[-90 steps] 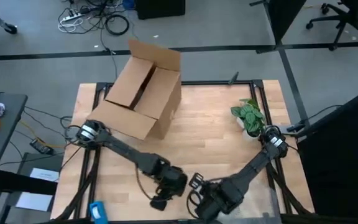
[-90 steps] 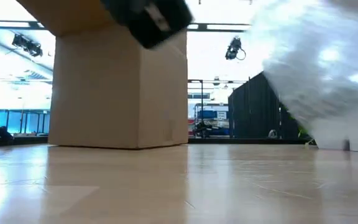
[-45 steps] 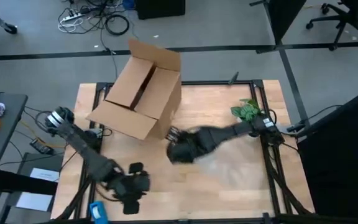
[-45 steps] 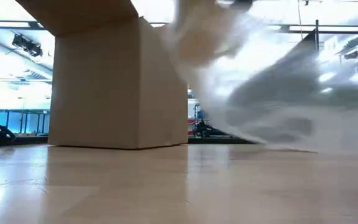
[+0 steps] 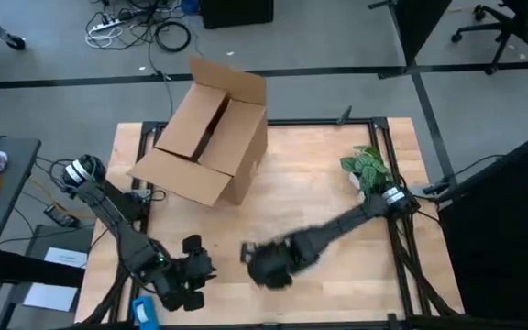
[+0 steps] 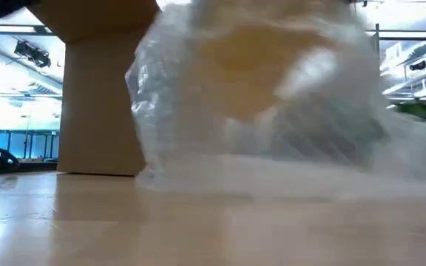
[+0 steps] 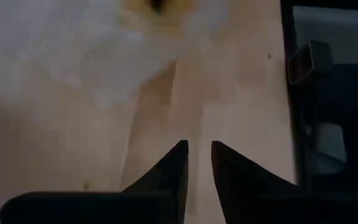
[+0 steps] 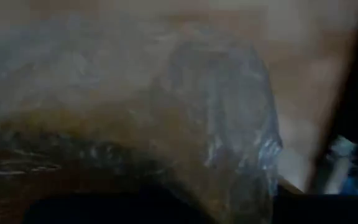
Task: Wrap mug
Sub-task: Wrap the yellow mug with the bubble wrap
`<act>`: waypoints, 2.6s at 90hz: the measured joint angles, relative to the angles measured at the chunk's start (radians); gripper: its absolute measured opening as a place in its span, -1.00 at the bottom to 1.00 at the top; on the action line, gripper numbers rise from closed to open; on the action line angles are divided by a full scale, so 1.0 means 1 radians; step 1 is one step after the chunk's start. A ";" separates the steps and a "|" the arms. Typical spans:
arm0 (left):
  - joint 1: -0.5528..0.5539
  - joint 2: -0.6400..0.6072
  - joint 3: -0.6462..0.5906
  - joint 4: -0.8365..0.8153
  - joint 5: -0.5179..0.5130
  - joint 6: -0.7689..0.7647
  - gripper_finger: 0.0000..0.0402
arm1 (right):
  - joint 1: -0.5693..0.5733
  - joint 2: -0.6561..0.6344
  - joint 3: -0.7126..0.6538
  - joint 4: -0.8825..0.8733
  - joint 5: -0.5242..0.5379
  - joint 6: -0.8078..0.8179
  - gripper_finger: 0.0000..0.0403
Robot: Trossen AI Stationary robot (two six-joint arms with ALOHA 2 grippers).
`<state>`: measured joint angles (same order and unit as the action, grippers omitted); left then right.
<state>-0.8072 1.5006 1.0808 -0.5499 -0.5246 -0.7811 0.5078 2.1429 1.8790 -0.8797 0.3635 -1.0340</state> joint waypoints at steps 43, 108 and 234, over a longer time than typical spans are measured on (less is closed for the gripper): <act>0.390 0.274 -0.047 0.780 0.129 0.660 -0.73 | 0.284 -0.006 -0.297 0.338 0.318 0.401 -0.98; 0.486 0.498 -0.012 0.650 0.274 0.511 -0.73 | 0.368 -0.013 -0.608 0.885 0.448 1.177 -0.98; 0.501 0.486 -0.019 0.595 0.268 0.454 -0.73 | 0.493 -0.260 -0.826 0.566 0.339 1.691 0.11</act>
<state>-0.3058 1.9865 1.0622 0.0448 -0.2562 -0.3270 1.0006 1.8826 1.0527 -0.3141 0.7020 0.6568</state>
